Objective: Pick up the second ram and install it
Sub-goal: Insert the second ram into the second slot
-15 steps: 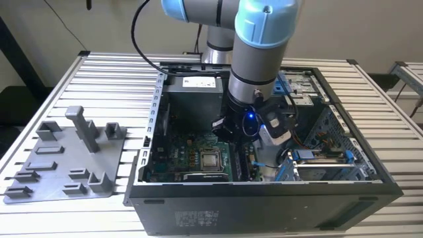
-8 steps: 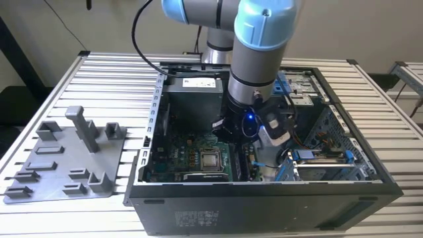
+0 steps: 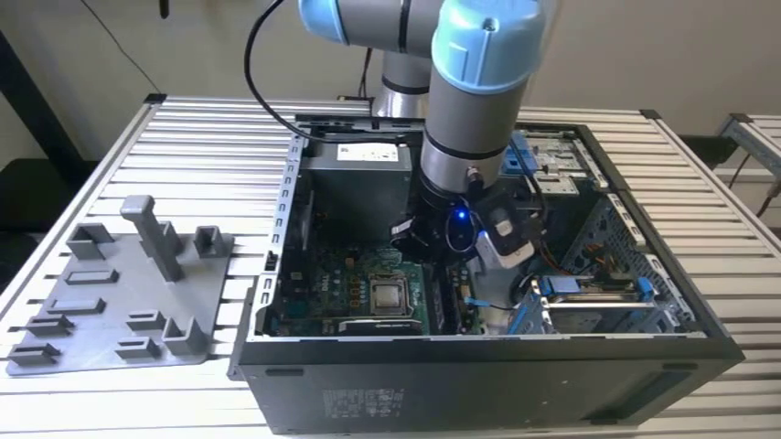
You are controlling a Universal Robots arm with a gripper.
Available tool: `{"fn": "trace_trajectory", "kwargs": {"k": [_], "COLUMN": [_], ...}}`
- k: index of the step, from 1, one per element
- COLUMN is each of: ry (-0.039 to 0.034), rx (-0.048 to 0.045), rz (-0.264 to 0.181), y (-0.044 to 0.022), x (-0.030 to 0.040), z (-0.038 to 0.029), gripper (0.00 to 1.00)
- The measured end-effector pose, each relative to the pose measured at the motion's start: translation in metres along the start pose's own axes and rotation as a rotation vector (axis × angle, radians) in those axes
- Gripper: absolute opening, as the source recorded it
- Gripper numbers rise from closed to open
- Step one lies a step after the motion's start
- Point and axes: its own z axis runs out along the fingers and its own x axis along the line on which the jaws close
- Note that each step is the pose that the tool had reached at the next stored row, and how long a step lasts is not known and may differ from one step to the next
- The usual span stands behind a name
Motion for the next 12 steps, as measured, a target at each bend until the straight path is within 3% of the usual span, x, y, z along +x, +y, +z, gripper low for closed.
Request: {"fn": "trace_trajectory", "kwargs": {"k": [12], "ry": [-0.0002], "rx": [-0.0001], "rz": [0.001], "y": [-0.0029], "x": [-0.0003], "z": [-0.003], "gripper": [0.13]}}
